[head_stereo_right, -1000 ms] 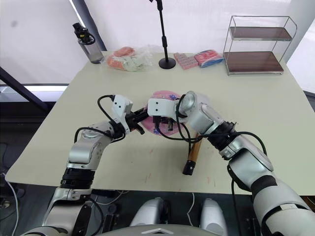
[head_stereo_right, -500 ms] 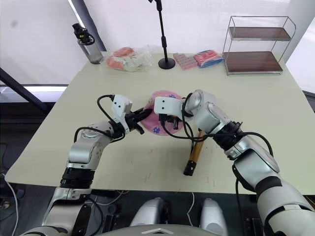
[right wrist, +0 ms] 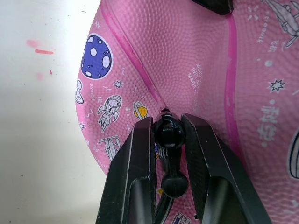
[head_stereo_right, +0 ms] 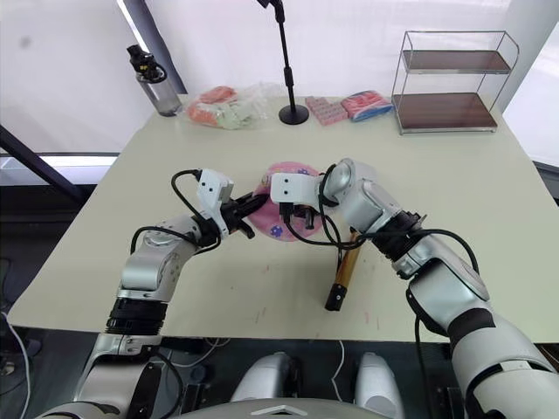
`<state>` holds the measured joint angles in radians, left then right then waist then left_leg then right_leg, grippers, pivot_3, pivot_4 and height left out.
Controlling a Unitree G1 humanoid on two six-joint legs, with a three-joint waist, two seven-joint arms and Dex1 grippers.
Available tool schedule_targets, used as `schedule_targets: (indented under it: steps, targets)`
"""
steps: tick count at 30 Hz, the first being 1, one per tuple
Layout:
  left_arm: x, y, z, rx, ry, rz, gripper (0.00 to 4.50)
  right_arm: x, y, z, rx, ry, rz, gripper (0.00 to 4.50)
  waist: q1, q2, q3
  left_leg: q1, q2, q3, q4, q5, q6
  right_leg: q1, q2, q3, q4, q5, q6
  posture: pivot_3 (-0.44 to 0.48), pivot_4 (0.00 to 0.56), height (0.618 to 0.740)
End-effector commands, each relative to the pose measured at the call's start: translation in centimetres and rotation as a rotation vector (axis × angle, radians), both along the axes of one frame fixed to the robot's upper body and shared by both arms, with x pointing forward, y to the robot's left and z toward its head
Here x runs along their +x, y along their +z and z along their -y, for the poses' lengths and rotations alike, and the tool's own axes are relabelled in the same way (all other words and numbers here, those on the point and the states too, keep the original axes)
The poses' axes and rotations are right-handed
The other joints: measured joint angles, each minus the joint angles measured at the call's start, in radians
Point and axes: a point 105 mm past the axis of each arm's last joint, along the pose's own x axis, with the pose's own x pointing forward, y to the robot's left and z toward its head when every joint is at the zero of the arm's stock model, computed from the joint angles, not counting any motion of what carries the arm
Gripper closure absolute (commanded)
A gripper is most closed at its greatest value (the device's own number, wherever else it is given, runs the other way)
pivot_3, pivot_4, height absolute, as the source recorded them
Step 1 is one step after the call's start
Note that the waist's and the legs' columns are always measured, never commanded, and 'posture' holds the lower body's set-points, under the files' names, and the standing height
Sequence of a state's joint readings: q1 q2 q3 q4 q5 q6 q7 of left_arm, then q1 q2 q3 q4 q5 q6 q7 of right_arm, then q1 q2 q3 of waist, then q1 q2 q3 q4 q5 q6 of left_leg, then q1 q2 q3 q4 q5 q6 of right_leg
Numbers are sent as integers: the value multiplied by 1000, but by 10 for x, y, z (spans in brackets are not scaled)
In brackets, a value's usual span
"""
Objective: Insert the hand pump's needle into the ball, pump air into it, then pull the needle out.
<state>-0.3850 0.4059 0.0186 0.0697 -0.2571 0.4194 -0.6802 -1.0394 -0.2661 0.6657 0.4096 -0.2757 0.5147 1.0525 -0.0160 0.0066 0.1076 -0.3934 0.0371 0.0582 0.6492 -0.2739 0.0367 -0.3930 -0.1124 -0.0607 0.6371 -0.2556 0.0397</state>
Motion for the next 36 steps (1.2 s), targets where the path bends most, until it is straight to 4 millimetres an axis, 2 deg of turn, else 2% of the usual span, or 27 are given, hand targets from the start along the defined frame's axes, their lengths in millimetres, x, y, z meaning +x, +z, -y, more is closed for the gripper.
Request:
schedule_targets:
  steps: [1, 4, 11, 14, 21, 36]
  targets:
    - [-12, -34, 5, 21, -33, -128, 4500, 10, -52, 49, -200, -164, -75, 4107, 0, 0, 0, 0, 0, 0, 0, 0, 0, 0, -1, -2, 0, 0, 0, 0, 150, 736]
    - [-13, -34, 5, 21, -31, -129, 4500, 10, -57, 48, -218, -162, -67, 4107, 0, 0, -1, 1, 0, 0, 0, 0, 0, 0, -5, -9, 1, 0, 0, 0, 150, 736]
    - [-13, -35, 5, 21, -28, -131, 4500, 8, -68, 43, -238, -154, -70, 4107, -1, -1, -2, 4, 0, 0, 0, 0, 0, 1, -6, -10, 4, 0, 0, 0, 150, 736]
    - [-13, -35, 5, 22, -29, -132, 4500, 8, -71, 40, -244, -151, -69, 4107, 0, 0, -1, 14, 1, -1, -1, 0, -1, 8, -14, -24, 4, 0, 0, 0, 150, 736]
    - [-13, -36, 4, 22, -28, -134, 4500, 11, -79, 36, -255, -156, -65, 4107, -2, 1, -3, 18, 1, -4, -1, 0, -1, 12, -8, -32, 3, 0, 2, 0, 150, 736]
    - [-14, -36, 5, 18, -25, -135, 4500, 14, -93, 38, -294, -171, -58, 4107, -5, 0, -4, 33, 1, -4, -10, 1, -3, 18, -3, -23, 3, -2, 7, 0, 150, 736]
